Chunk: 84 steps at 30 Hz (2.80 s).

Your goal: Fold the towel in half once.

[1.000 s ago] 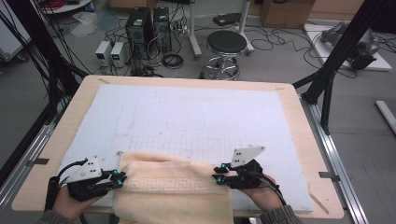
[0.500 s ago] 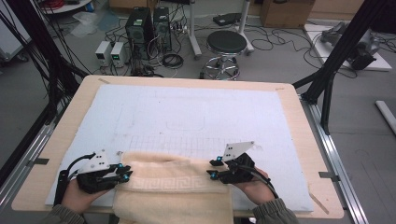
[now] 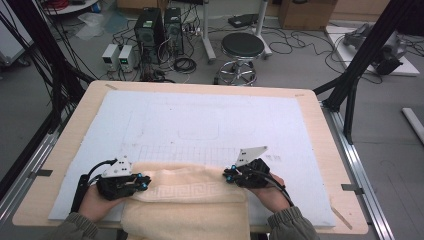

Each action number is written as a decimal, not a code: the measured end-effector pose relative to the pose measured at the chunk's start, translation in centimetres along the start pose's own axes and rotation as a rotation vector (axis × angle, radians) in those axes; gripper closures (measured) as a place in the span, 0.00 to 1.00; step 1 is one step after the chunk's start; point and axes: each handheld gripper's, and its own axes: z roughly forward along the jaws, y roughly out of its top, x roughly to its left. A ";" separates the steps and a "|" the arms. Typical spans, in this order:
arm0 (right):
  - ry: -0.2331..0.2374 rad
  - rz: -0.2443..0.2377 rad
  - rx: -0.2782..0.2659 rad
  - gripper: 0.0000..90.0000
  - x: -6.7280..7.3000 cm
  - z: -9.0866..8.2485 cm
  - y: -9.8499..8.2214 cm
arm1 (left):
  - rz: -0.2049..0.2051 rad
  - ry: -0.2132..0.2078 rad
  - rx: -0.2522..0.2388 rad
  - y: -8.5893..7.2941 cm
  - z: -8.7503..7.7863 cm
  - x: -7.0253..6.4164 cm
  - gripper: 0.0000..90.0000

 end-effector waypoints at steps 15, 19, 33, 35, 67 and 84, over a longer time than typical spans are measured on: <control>0.110 -0.086 -0.100 0.82 6.9 -6.0 -0.2 | 0.050 -0.091 -0.072 -1.1 -6.4 -4.2 0.83; 0.072 -0.065 -0.112 0.78 6.2 -6.2 -0.3 | 0.034 -0.050 -0.099 -0.7 -6.8 -3.4 0.76; -0.053 0.068 -0.026 0.49 -1.4 -1.6 -1.1 | -0.057 0.144 -0.051 -0.1 -1.2 2.7 0.49; -0.051 0.079 -0.017 0.47 -2.0 -1.1 -1.2 | -0.068 0.158 -0.025 -0.1 -0.3 3.4 0.46; -0.150 0.120 0.034 0.93 -11.3 -1.6 4.2 | -0.200 0.271 -0.094 9.1 2.2 11.5 0.93; -0.238 0.203 0.003 0.51 -16.6 -2.8 7.4 | -0.223 0.344 -0.084 11.7 2.7 14.9 0.62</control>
